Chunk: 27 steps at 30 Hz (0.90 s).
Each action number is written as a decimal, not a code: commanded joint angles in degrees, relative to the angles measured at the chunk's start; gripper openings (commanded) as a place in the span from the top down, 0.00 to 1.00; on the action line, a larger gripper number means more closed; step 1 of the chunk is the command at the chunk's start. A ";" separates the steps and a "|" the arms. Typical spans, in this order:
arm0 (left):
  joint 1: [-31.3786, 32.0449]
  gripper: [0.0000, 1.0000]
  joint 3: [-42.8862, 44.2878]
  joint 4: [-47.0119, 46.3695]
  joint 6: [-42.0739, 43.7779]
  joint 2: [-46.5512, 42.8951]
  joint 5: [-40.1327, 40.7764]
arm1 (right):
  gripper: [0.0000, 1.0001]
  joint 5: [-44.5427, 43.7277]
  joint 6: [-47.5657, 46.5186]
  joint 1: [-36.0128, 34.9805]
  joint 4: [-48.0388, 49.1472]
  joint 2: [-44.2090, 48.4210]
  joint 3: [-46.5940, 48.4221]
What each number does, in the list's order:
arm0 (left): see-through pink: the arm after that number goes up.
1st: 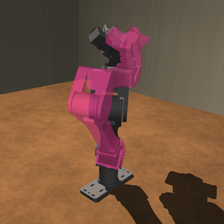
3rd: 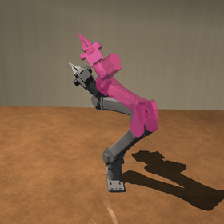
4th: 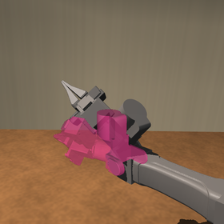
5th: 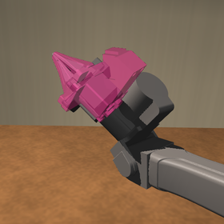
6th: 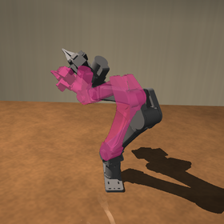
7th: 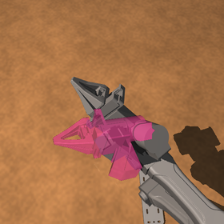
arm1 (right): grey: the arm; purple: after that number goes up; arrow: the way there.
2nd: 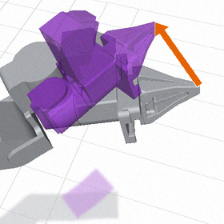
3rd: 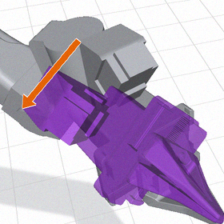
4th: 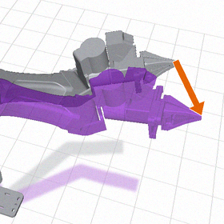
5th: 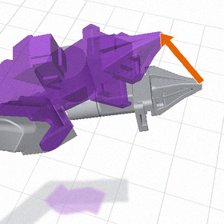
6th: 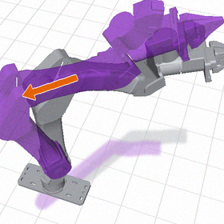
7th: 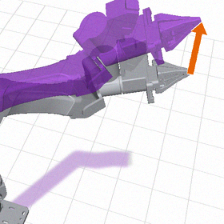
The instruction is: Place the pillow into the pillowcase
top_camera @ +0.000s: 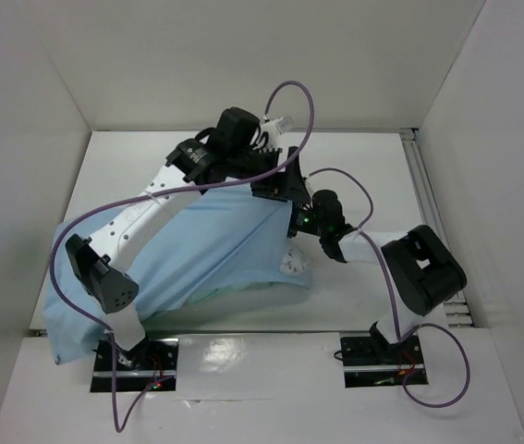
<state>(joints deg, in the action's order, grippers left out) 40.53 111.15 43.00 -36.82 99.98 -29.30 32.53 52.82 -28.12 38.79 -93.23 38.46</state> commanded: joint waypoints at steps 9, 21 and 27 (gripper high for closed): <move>-12.49 0.81 4.69 3.40 5.35 -2.16 0.65 | 1.00 -1.51 -8.96 -2.12 -14.61 9.82 -5.50; -13.03 0.08 6.63 17.47 7.55 12.68 17.69 | 1.00 -10.56 -21.62 -6.50 -26.21 23.53 -8.22; -12.50 0.39 10.21 18.78 8.94 18.13 16.40 | 1.00 -13.10 -22.14 -6.51 -28.23 24.15 -8.75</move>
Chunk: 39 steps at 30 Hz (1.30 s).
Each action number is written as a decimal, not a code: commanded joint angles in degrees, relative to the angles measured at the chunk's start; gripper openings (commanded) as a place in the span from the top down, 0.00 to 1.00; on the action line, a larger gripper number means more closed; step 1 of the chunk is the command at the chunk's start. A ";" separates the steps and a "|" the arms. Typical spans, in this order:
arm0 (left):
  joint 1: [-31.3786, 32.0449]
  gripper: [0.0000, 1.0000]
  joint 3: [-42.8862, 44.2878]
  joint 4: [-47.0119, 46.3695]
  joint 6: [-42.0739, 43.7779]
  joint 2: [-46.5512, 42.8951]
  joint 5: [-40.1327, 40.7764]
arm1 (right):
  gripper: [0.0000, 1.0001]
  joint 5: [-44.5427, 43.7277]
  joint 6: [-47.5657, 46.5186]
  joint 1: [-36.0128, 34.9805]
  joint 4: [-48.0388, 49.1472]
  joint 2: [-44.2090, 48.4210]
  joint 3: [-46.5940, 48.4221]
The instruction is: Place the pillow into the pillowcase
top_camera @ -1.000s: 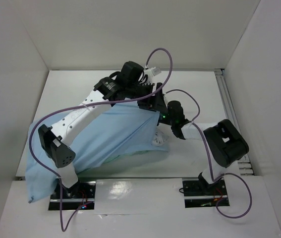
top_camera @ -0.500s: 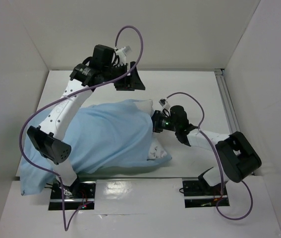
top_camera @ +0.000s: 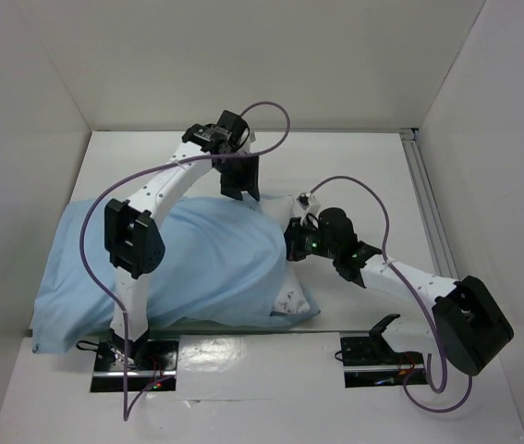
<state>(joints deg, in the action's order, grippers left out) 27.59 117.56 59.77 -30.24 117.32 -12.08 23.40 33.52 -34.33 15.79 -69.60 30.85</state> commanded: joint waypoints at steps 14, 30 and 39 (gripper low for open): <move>1.05 1.00 9.61 -8.70 -0.16 -5.96 -21.57 | 1.00 -9.68 -7.41 -0.82 -6.39 4.56 6.76; 7.65 1.00 17.88 -14.76 -5.17 -4.37 -24.58 | 1.00 -12.24 -8.73 -5.40 -3.75 0.43 13.89; 9.41 1.00 7.08 -18.45 -7.10 -4.30 -16.93 | 1.00 -16.18 -6.72 -5.40 4.32 -1.58 11.52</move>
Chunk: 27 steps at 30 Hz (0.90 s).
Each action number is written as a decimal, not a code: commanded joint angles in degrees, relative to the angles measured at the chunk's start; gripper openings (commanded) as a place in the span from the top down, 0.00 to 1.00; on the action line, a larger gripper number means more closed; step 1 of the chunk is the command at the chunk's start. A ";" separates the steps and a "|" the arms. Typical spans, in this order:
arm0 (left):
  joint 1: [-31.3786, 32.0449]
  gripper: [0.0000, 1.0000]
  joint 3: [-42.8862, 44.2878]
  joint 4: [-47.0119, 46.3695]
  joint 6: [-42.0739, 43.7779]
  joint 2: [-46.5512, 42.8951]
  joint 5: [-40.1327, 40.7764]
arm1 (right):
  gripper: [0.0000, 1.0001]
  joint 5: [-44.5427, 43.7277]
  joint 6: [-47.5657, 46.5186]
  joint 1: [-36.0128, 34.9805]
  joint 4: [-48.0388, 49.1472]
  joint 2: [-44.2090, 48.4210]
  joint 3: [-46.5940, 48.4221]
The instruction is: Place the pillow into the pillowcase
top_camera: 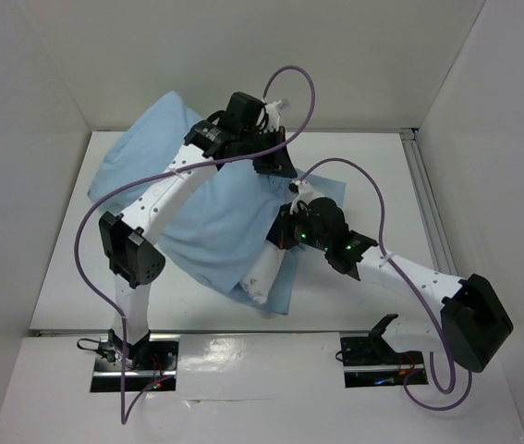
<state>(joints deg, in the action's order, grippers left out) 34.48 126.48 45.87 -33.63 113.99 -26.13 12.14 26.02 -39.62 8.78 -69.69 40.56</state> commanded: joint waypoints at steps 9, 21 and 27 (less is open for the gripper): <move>-0.64 0.47 2.37 -5.71 -4.79 -0.44 -0.33 | 0.95 -10.65 2.28 0.59 9.70 -4.84 1.81; 0.49 0.10 -0.52 6.07 7.42 -8.70 16.97 | 0.13 -19.86 7.98 3.40 -23.76 8.94 5.06; 8.75 0.05 -6.84 10.82 11.03 -9.41 31.72 | 0.10 -36.29 30.15 3.40 -38.10 22.21 -0.47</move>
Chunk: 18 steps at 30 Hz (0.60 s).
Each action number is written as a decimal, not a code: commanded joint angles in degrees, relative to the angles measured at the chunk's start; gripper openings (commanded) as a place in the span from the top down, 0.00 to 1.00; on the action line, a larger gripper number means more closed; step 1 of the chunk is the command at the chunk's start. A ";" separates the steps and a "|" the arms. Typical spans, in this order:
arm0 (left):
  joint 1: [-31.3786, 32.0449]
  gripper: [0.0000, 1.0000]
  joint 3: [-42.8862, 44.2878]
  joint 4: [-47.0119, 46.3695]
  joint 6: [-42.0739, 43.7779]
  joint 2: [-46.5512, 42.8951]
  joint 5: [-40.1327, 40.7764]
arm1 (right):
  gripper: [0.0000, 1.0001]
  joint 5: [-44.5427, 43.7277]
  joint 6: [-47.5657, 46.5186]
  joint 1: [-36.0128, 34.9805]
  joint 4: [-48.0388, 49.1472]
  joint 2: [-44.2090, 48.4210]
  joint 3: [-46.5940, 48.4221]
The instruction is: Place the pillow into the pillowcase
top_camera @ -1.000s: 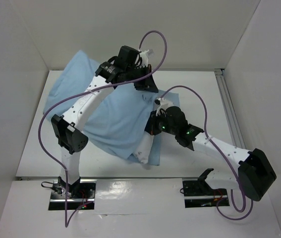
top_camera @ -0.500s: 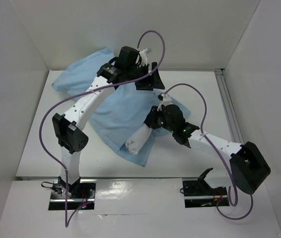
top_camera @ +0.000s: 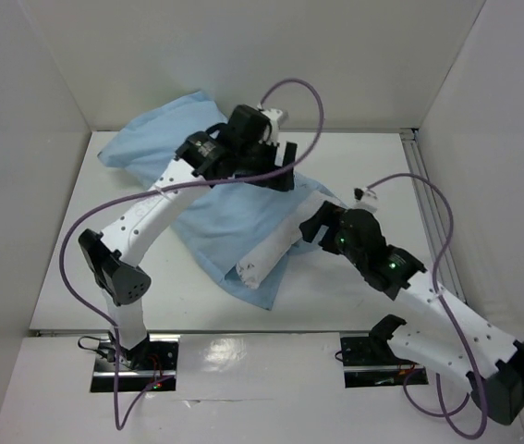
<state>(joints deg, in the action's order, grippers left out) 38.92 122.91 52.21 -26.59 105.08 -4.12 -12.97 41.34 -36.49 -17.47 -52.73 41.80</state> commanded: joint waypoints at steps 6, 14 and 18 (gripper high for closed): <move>17.49 0.01 -7.24 5.10 5.93 4.24 28.31 | 0.10 -15.77 25.53 0.81 -25.76 12.82 -4.45; 21.11 0.00 -7.95 7.74 4.88 14.26 43.93 | 0.10 -15.77 26.16 0.81 -27.00 15.38 -4.45; 21.64 0.03 -9.18 7.21 2.79 18.74 54.18 | 0.10 -16.30 26.16 0.81 -27.00 15.90 -4.45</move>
<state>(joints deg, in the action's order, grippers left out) 60.77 114.02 58.35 -22.76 120.97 38.02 -26.39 65.78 -35.83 -43.07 -37.54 37.15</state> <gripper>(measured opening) 0.979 0.900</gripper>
